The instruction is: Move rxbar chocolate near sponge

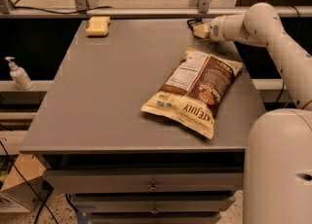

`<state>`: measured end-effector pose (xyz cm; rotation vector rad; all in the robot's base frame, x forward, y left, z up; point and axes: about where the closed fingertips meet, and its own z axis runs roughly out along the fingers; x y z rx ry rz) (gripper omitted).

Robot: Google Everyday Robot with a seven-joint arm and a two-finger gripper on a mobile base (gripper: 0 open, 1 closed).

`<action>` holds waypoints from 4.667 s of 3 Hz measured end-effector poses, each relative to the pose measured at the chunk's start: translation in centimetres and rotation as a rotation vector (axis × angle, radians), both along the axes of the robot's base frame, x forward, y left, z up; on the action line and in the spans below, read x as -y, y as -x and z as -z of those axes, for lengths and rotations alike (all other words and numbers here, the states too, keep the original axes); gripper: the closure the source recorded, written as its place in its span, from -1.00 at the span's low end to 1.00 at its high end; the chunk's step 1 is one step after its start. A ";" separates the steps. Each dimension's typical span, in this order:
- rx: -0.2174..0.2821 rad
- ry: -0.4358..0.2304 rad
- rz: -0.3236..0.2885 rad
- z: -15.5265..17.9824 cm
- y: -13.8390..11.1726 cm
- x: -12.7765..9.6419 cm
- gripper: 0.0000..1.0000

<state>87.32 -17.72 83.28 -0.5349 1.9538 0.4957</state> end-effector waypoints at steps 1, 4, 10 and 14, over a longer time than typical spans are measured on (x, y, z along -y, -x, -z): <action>0.000 0.000 0.000 0.0 0.0 0.0 1.00; 0.000 0.000 0.000 0.0 0.0 0.0 -0.28; 0.068 0.002 0.004 -1.5 0.2 -0.5 -0.66; 0.063 0.018 -0.046 -1.0 0.6 -2.6 1.00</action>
Offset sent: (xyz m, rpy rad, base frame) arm 0.0000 0.0000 0.0001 0.0000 -0.0002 0.0001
